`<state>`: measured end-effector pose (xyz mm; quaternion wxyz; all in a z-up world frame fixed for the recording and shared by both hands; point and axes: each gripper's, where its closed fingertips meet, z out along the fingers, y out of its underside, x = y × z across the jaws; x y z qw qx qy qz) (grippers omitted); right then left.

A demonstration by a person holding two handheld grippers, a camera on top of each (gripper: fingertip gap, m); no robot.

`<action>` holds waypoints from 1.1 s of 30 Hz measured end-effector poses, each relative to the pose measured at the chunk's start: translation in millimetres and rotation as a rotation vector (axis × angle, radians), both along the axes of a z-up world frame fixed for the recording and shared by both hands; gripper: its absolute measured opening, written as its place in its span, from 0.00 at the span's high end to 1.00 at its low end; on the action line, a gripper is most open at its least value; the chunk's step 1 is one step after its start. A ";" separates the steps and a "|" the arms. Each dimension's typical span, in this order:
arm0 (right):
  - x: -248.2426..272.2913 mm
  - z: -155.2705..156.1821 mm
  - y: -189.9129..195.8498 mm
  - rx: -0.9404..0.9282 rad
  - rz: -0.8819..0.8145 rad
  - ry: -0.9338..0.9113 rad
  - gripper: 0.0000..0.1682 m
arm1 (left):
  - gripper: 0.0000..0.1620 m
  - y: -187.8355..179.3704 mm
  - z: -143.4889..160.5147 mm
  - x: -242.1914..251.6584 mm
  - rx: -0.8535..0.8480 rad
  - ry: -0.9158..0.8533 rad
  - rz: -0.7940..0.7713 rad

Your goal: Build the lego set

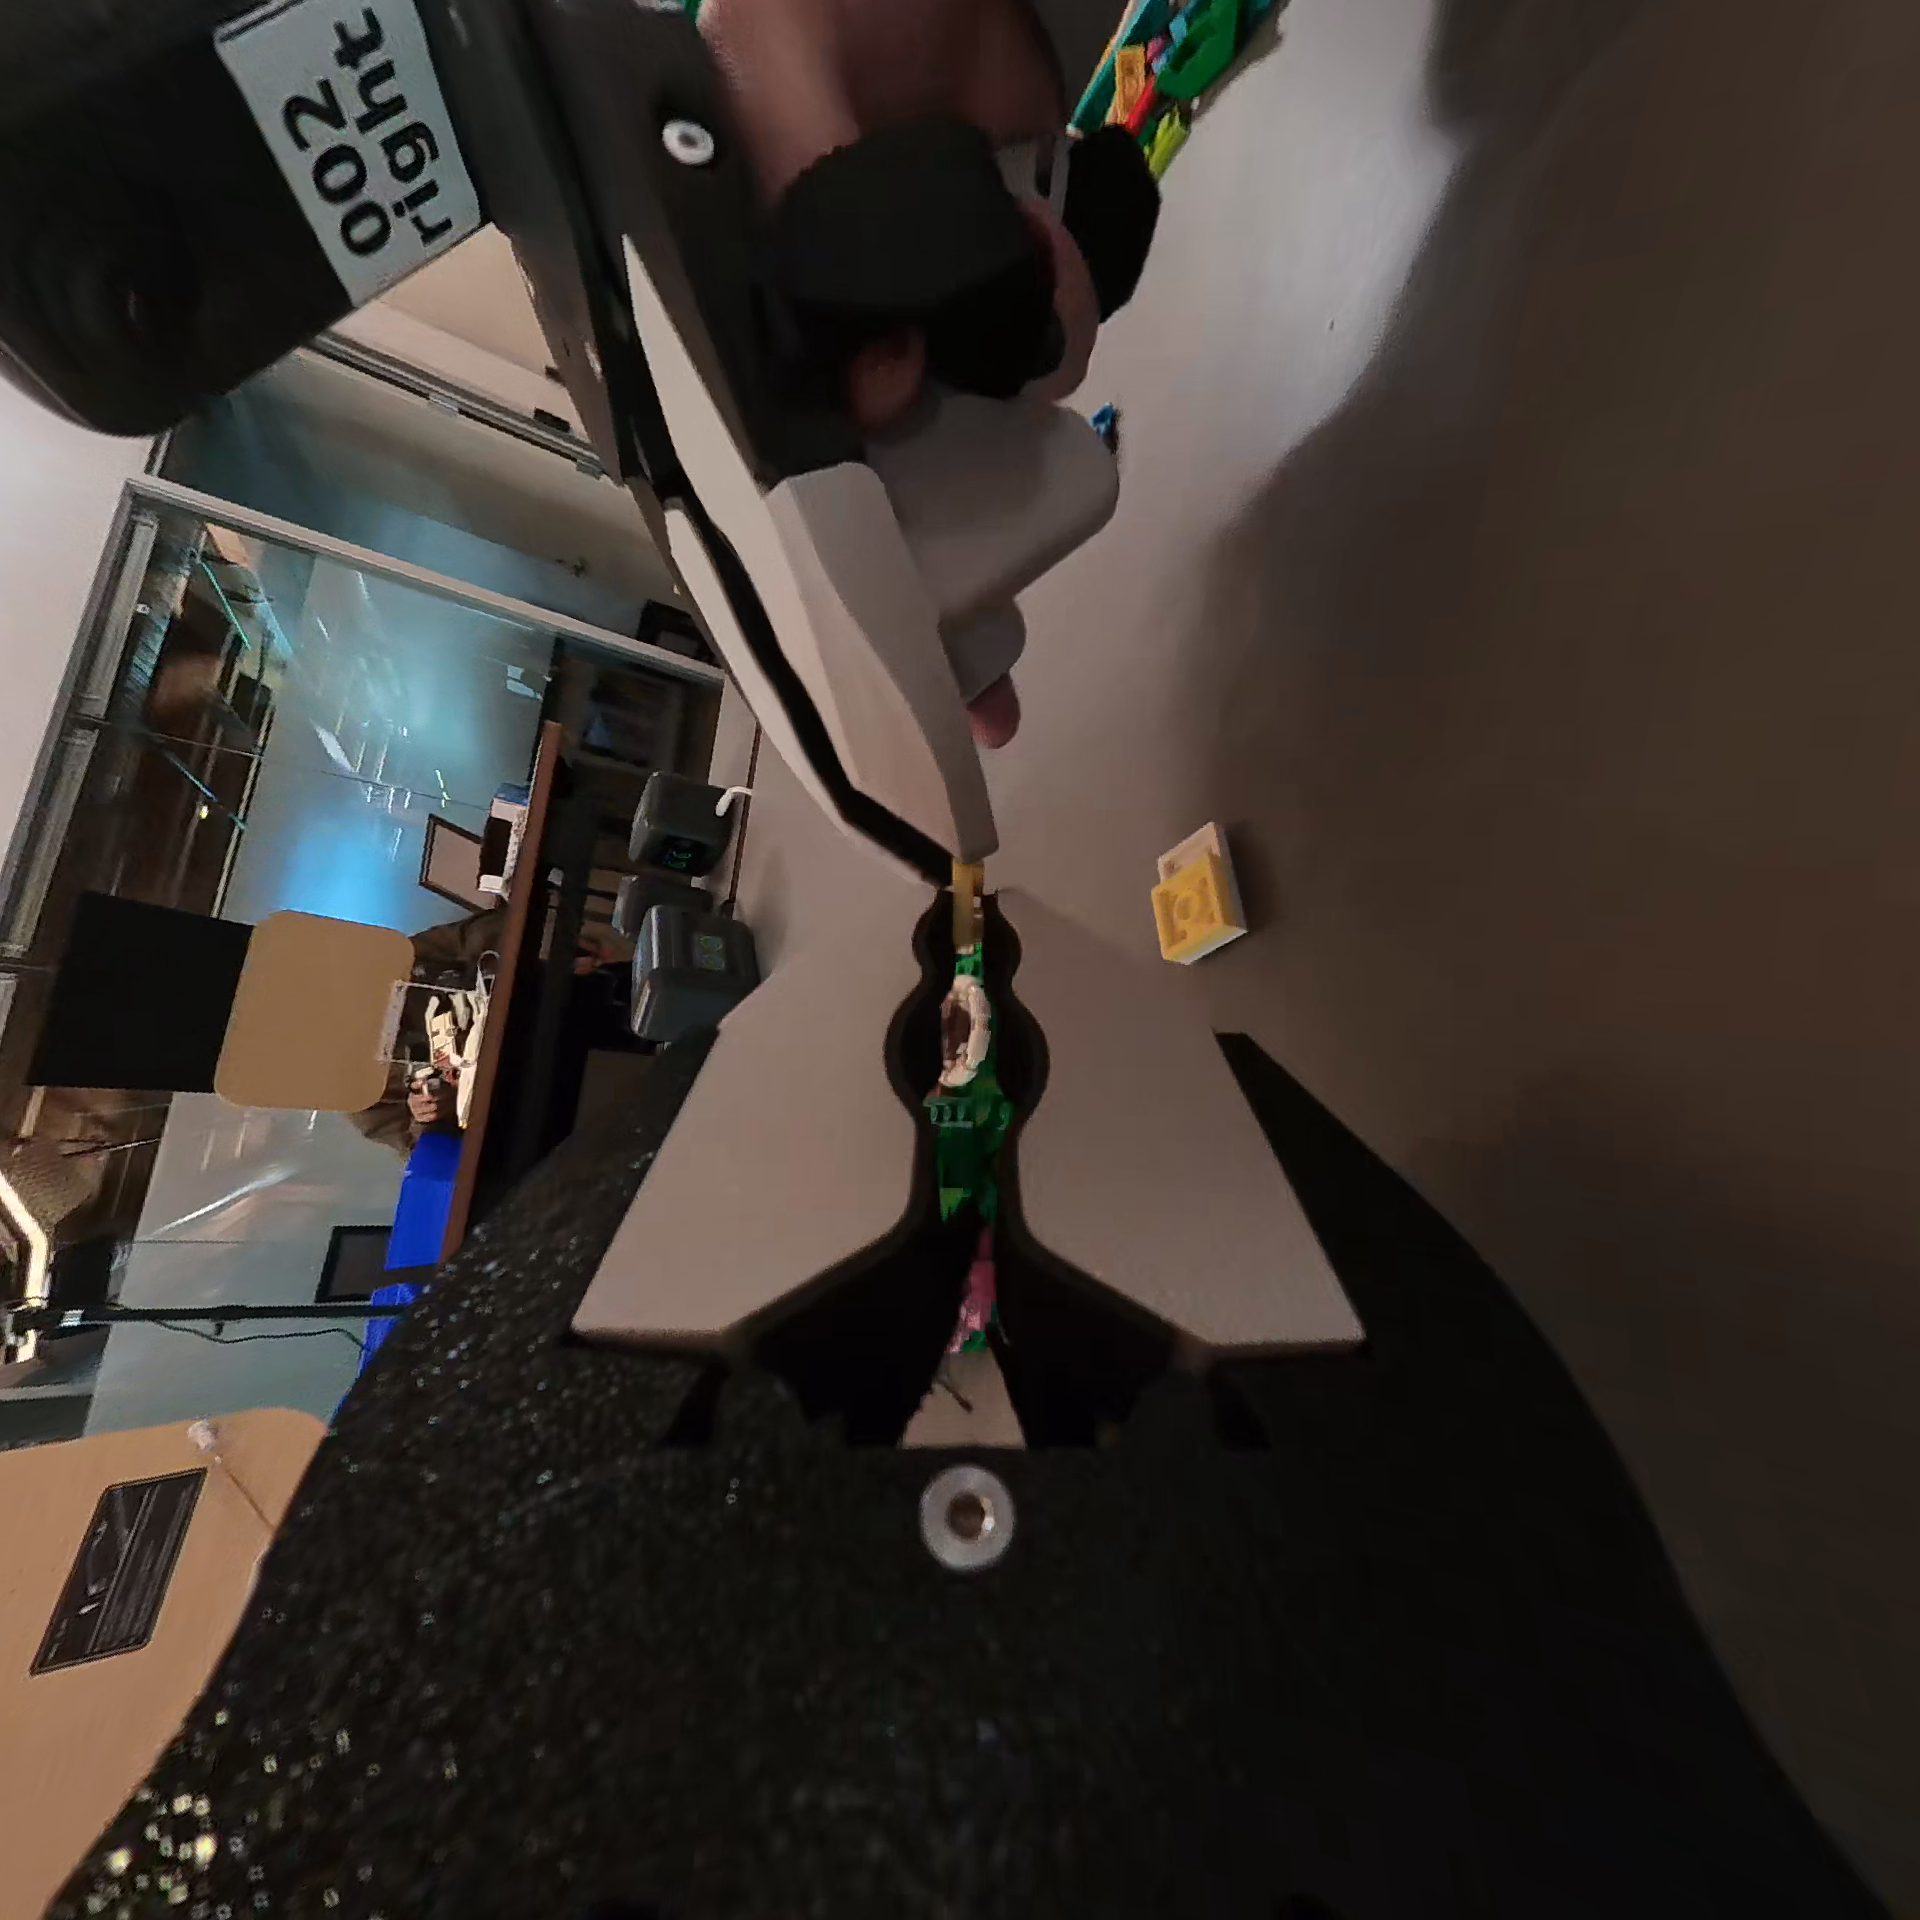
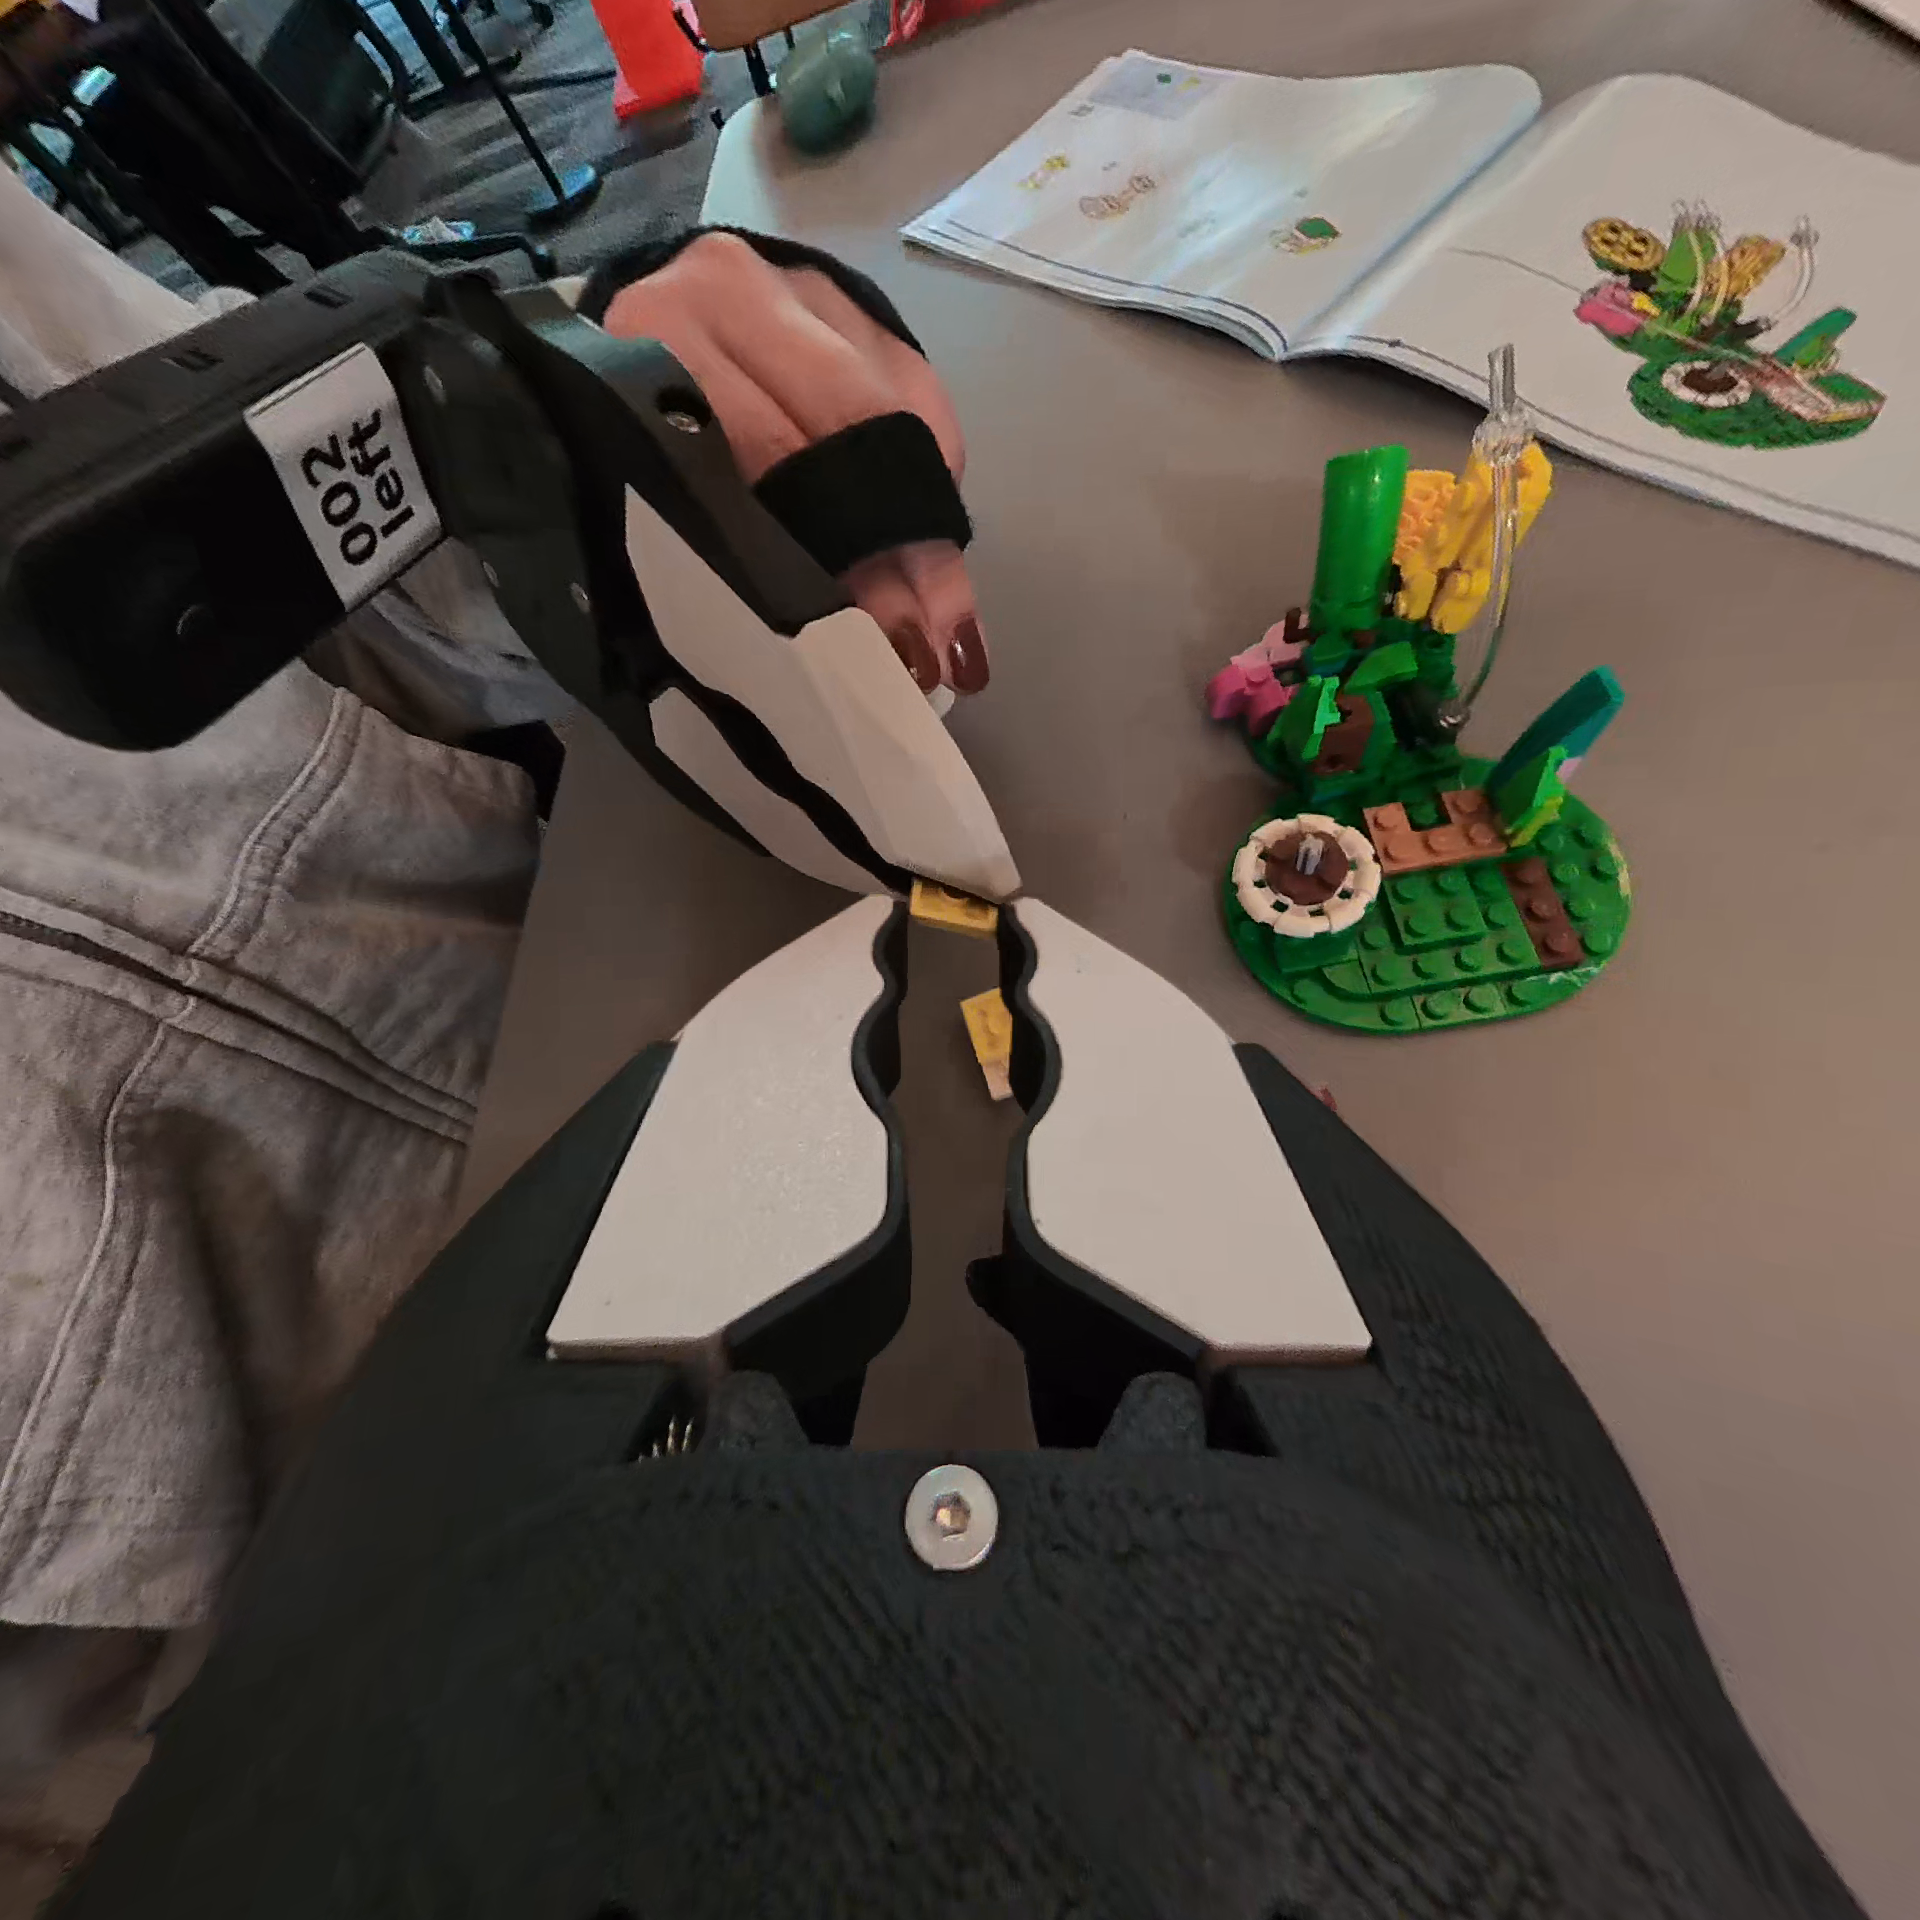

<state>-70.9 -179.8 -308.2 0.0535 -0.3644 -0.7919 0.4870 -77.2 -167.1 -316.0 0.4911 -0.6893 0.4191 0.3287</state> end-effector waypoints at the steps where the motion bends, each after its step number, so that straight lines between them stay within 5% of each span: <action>1: -0.1 -1.8 0.2 0.000 -0.004 -0.012 0.91 | 0.97 0.1 -1.9 -0.8 -0.008 0.011 0.006; 21: 2.6 -11.3 0.0 -0.051 -0.014 -0.032 0.91 | 0.97 2.3 -4.3 1.1 0.000 0.114 0.031; 24: 7.3 -14.9 -0.1 -0.030 0.015 -0.030 0.91 | 0.95 0.7 -10.7 7.2 -0.062 -0.086 0.035; 27: 10.7 -19.3 0.1 -0.008 0.046 0.004 0.91 | 0.81 -6.8 -13.9 24.4 -0.213 -0.402 0.001; 33: 14.8 -19.9 3.1 0.101 0.133 0.172 0.91 | 0.84 -9.4 -10.3 18.6 -0.265 -0.713 0.014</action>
